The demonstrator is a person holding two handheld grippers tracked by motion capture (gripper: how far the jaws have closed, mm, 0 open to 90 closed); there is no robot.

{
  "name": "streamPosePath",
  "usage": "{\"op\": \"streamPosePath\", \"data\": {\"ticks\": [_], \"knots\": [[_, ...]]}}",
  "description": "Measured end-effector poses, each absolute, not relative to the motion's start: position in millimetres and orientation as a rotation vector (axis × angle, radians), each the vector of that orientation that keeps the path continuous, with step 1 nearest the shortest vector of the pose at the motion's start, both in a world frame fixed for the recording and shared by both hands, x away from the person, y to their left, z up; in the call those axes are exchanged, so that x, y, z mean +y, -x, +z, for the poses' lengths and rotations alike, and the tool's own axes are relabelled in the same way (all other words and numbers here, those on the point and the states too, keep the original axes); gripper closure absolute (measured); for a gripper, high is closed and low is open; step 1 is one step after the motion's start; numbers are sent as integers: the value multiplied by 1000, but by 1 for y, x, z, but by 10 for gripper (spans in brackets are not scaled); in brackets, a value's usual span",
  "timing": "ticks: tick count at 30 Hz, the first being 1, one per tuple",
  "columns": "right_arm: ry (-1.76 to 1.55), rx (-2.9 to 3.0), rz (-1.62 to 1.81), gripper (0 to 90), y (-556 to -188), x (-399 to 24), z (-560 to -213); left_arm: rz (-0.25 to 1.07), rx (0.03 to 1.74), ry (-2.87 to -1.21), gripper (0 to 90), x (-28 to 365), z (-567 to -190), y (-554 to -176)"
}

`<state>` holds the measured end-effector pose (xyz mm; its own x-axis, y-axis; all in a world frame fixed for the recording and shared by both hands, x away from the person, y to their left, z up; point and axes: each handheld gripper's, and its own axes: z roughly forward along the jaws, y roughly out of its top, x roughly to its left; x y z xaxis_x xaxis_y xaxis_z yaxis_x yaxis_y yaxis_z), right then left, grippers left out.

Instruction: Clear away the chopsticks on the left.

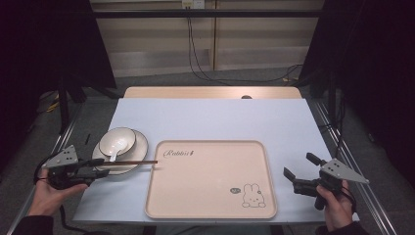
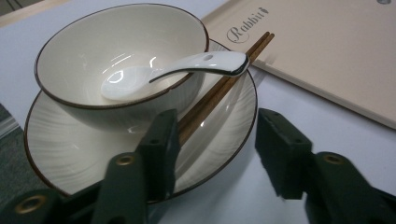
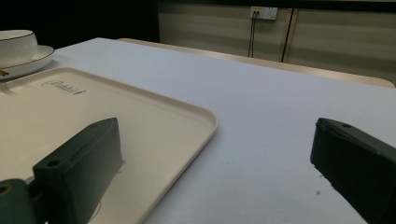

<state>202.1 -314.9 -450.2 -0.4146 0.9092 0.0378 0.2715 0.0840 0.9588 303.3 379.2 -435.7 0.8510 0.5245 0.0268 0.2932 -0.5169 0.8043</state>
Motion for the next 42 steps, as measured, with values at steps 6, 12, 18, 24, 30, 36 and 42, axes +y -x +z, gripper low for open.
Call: {"op": "streamPosePath", "data": {"ticks": [6, 12, 18, 24, 30, 36, 42], "knots": [[-1162, 1760, 1349, 17, -203, -314, -450, 346, 553, -2193, 599, 378, -437, -312], [-1160, 1769, 1349, 17, -203, -314, -451, 338, 515, -2236, 688, 378, -441, -321], [-1157, 1774, 1350, 17, -203, -313, -451, 327, 507, -2270, 692, 378, -443, -327], [-1160, 1773, 1351, 17, -203, -313, -451, 317, 503, -2282, 693, 378, -445, -328], [-1159, 1774, 1353, 17, -203, -313, -451, 317, 446, -2351, 708, 371, -447, -330], [-1161, 1771, 1352, 17, -203, -313, -451, 282, 397, -2383, 764, 363, -447, -333], [-1159, 1771, 1352, 17, -203, -313, -451, 239, 363, -2395, 846, 361, -446, -333]]}}
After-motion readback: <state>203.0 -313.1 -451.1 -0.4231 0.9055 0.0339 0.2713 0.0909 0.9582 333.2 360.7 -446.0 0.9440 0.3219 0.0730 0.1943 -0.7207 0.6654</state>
